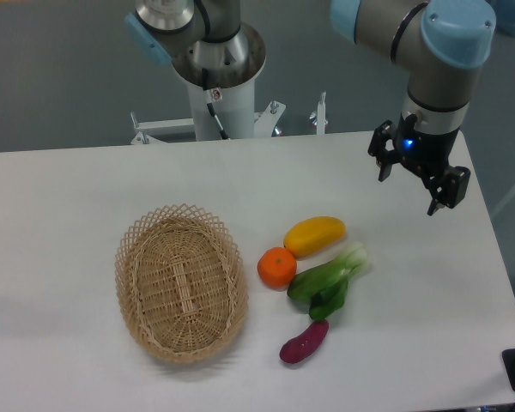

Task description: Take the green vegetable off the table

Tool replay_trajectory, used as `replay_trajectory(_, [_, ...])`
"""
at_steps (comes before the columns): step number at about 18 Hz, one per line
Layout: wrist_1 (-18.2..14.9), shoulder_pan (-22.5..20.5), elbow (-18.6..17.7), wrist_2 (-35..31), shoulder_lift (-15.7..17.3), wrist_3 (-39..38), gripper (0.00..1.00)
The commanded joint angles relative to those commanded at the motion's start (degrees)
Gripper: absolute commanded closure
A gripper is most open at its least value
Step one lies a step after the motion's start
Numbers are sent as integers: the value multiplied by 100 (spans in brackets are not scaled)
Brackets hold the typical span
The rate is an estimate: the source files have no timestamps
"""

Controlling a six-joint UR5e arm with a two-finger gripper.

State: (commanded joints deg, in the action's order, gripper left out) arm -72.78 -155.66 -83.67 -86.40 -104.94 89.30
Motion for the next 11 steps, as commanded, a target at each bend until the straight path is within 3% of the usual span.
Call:
replay_trajectory(3, [360,263,43,-26,-96,-430,0])
replay_trajectory(11, [370,334,193,18,-141,-993,0])
